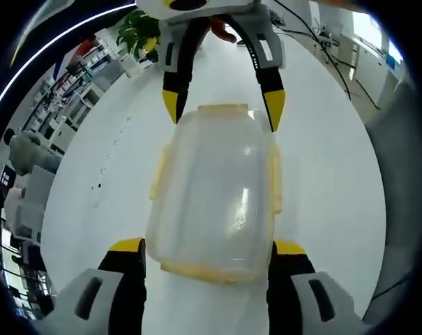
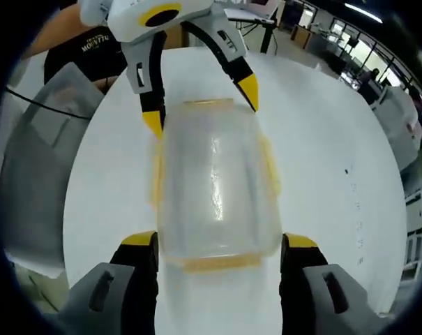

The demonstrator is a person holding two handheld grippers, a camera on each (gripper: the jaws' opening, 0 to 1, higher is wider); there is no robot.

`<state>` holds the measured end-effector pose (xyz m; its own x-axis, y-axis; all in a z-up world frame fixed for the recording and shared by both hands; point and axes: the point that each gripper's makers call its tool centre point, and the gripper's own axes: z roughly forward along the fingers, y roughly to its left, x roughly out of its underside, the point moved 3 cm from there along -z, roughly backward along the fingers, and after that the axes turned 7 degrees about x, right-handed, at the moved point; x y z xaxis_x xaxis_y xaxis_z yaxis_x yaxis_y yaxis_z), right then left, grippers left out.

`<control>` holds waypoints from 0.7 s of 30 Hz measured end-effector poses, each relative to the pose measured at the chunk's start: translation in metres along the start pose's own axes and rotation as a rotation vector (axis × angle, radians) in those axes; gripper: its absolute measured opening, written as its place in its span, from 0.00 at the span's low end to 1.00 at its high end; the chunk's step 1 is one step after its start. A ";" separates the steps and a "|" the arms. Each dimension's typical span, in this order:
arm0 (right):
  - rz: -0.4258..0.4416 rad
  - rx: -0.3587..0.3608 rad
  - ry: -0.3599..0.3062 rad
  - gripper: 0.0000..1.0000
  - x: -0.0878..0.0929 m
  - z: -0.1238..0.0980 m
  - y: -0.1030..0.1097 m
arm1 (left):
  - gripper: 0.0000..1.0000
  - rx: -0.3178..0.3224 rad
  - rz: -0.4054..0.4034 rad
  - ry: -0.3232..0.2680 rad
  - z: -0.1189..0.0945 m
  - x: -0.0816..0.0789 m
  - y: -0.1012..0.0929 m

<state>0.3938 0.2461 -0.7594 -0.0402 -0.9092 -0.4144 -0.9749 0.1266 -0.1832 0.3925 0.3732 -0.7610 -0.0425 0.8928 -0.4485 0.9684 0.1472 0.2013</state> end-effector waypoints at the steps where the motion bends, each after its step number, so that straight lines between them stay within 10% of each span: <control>1: 0.001 0.006 0.006 0.68 0.000 0.000 0.000 | 0.66 0.000 0.004 -0.008 0.000 0.000 0.002; 21: 0.025 0.017 0.062 0.69 0.008 0.005 -0.024 | 0.64 -0.016 -0.062 -0.108 0.013 0.000 0.030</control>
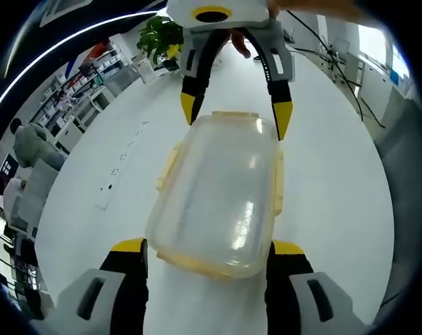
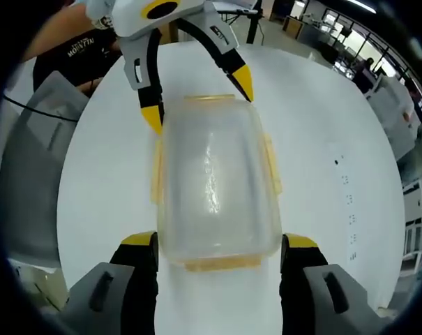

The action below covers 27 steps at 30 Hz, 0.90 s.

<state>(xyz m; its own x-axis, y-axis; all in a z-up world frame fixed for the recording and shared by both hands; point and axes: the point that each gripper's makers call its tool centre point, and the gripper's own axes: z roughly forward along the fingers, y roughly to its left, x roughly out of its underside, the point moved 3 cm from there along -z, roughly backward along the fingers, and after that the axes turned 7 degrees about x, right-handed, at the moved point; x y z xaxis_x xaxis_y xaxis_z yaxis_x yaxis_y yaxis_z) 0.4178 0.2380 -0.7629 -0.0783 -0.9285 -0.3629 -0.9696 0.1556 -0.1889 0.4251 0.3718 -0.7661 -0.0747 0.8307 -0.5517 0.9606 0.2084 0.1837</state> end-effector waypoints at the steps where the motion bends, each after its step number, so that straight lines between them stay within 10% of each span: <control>1: -0.018 0.000 0.001 0.69 -0.001 0.000 0.000 | 0.64 -0.001 0.003 -0.002 0.001 -0.001 0.001; 3: -0.106 0.006 -0.025 0.63 -0.009 -0.002 -0.001 | 0.58 0.001 -0.105 0.021 0.002 0.005 0.002; 27: -0.118 0.012 0.012 0.63 -0.004 0.000 -0.006 | 0.54 -0.028 -0.011 0.038 0.001 0.002 0.002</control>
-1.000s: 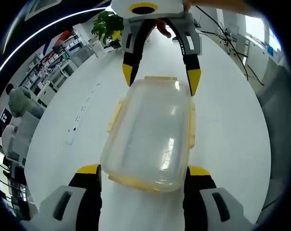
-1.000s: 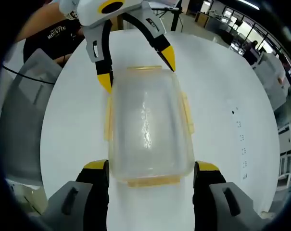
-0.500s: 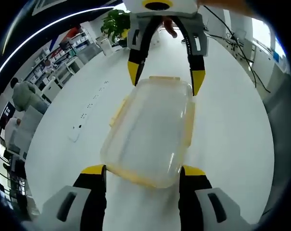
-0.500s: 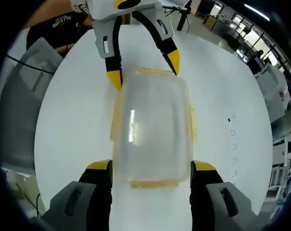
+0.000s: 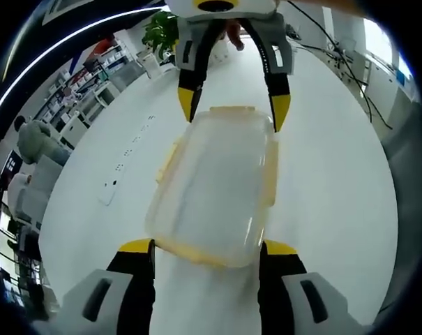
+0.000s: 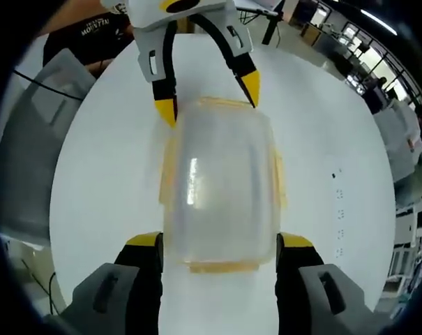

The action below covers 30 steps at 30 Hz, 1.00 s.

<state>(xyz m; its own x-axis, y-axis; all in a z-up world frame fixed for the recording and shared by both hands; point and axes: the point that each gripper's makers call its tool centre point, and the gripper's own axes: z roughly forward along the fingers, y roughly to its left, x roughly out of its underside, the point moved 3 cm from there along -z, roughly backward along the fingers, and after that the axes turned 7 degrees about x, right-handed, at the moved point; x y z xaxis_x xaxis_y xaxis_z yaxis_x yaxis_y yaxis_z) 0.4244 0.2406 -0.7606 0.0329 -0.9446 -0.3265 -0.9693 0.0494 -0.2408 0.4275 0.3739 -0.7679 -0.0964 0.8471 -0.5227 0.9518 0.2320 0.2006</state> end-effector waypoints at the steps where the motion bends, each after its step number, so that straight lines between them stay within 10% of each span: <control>1: 0.003 0.001 -0.001 0.63 0.001 -0.001 0.000 | 0.54 0.002 0.001 0.000 0.000 0.000 -0.001; 17: 0.173 0.138 -0.096 0.72 -0.007 -0.043 -0.008 | 0.66 0.002 -0.025 -0.060 -0.024 -0.006 -0.011; 30: 0.385 0.359 -0.318 0.84 0.005 -0.116 0.018 | 0.83 -0.175 -0.247 -0.374 -0.098 -0.013 -0.035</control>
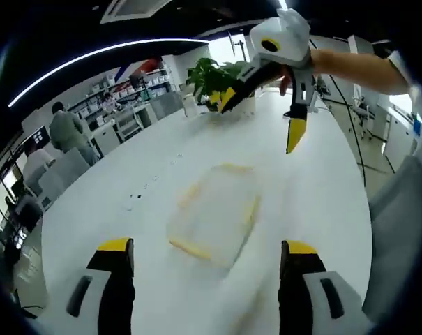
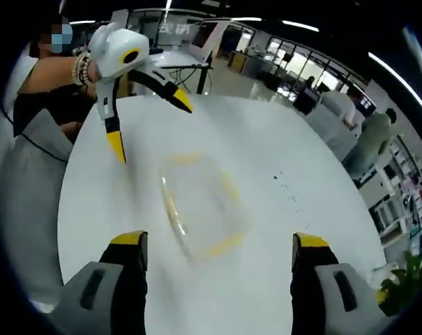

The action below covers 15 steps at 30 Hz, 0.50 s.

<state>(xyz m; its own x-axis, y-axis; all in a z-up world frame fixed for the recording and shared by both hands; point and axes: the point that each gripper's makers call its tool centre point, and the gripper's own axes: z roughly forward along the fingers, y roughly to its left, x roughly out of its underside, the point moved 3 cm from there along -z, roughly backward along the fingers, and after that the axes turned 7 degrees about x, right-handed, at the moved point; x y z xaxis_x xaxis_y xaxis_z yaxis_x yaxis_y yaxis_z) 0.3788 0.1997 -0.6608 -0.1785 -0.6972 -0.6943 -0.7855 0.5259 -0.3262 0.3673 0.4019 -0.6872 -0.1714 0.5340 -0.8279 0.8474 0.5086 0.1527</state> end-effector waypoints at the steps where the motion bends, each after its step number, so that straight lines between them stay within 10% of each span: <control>1: 0.008 0.020 -0.001 0.84 0.002 -0.006 0.000 | 0.84 -0.023 -0.006 -0.014 -0.006 0.000 -0.001; 15: 0.192 0.273 -0.206 0.89 0.009 -0.088 0.028 | 0.83 -0.237 -0.126 -0.133 -0.114 0.022 -0.044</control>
<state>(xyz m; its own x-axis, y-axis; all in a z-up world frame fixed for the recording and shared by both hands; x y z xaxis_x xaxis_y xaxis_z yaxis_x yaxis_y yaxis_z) 0.3029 0.1651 -0.6196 -0.1629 -0.4757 -0.8644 -0.5580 0.7670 -0.3169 0.2690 0.4678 -0.6503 -0.1870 0.3714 -0.9094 0.6802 0.7169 0.1530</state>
